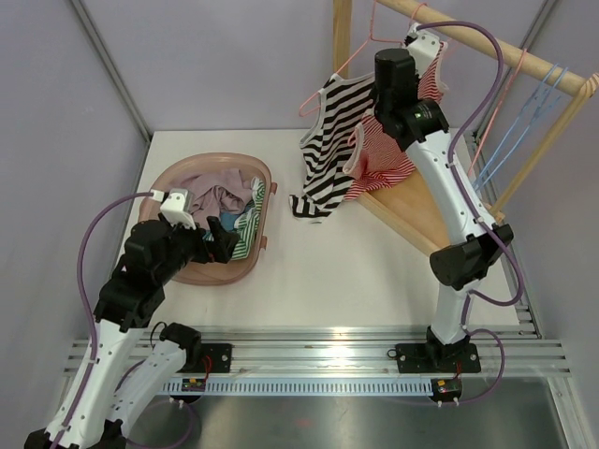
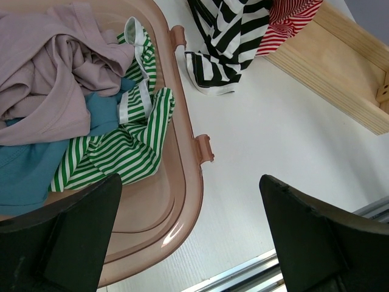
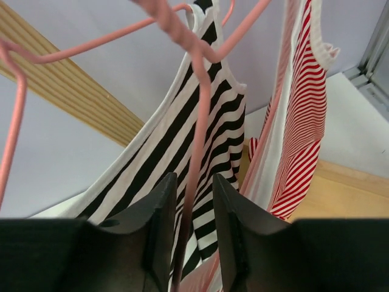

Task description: Remove the tank top from the hanger

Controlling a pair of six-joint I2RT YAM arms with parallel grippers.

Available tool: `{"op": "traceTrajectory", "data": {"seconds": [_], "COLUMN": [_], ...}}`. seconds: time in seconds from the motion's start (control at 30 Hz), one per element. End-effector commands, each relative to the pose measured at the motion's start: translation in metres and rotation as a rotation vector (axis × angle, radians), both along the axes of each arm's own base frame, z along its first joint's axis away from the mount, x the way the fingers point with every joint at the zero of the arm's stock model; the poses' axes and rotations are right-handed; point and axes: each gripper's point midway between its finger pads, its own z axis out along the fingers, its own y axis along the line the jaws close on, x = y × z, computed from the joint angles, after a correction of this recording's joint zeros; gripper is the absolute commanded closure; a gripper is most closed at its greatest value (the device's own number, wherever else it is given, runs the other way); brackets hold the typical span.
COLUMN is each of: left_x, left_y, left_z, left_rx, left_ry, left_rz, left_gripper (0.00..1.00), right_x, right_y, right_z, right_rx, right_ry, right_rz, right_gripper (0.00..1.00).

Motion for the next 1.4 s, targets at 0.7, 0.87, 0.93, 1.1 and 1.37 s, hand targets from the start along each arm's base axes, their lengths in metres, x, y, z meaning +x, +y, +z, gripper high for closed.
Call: {"op": "traceTrajectory", "data": {"seconds": [0.7, 0.87, 0.93, 1.1, 1.37], "left_x": [0.001, -0.001, -0.001, -0.001, -0.004], "left_y": [-0.018, -0.018, -0.017, -0.017, -0.022], "left_z": [-0.001, 0.001, 0.002, 0.003, 0.013], "left_rx": [-0.023, -0.027, -0.026, -0.025, -0.04], "left_ry": [0.002, -0.007, -0.012, -0.017, -0.053], "left_rz": [-0.098, -0.102, -0.098, -0.094, -0.134], "left_gripper": [0.01, 0.01, 0.01, 0.01, 0.01], "right_x": [-0.064, -0.084, -0.095, -0.131, -0.204], "right_y": [-0.004, 0.006, 0.01, 0.016, 0.007], "right_z": [0.13, 0.139, 0.137, 0.129, 0.092], "right_rx": [0.15, 0.185, 0.193, 0.209, 0.181], "right_ry": [-0.305, -0.312, -0.296, -0.263, -0.181], "right_rz": [-0.016, 0.082, 0.13, 0.263, 0.433], "right_gripper": [1.0, 1.0, 1.0, 1.0, 1.0]}}
